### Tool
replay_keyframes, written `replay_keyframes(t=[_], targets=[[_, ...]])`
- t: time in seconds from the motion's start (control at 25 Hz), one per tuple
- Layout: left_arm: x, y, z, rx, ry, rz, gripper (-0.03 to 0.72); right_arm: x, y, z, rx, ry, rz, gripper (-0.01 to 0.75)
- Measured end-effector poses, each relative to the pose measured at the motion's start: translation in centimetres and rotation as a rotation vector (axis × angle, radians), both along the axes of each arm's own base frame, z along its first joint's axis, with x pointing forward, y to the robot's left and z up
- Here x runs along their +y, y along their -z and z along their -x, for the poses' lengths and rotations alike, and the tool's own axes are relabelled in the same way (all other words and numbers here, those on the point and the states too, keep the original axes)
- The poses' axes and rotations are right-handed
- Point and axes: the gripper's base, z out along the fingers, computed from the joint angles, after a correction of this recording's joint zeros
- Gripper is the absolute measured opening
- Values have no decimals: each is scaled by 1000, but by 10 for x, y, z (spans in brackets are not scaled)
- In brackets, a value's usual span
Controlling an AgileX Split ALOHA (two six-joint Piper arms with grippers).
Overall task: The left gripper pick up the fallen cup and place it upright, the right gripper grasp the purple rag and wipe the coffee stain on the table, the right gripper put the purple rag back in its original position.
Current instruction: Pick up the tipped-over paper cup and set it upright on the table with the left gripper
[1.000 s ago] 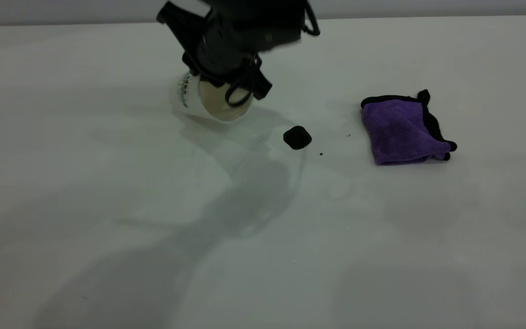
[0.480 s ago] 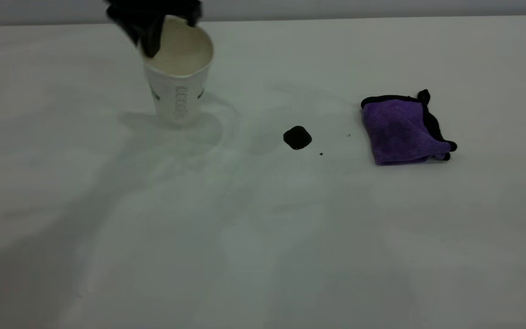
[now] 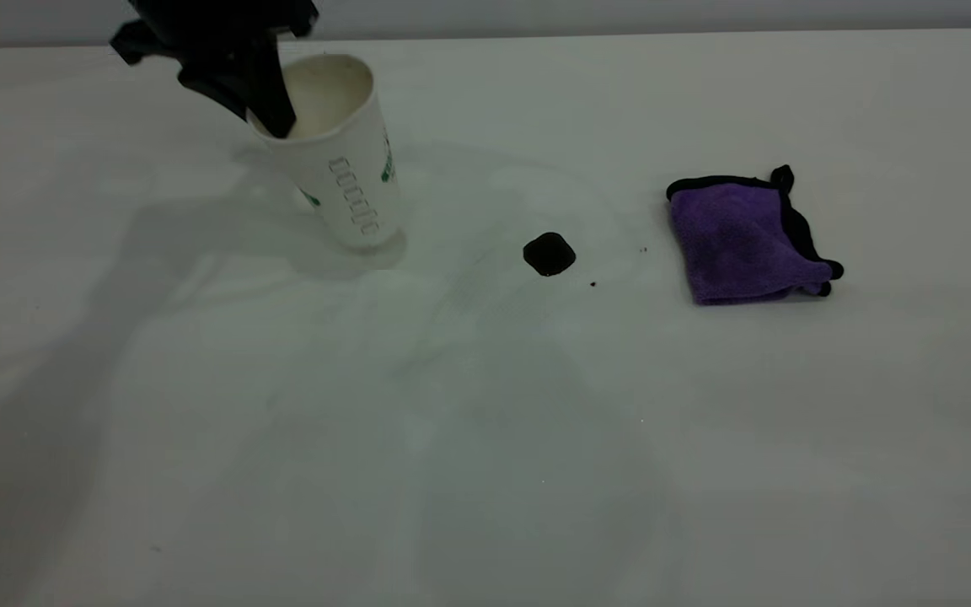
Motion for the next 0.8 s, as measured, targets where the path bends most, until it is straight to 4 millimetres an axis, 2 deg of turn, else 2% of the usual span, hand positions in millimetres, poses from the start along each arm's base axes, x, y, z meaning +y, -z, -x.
replay_keyframes(t=[0.36,0.8], targets=[[-13,7,0,-26,18,-4,-2,0,0,0,0,0,0,440],[-12,14,-2,-45,22,-23,10,0,0,0,0,0,0,440]])
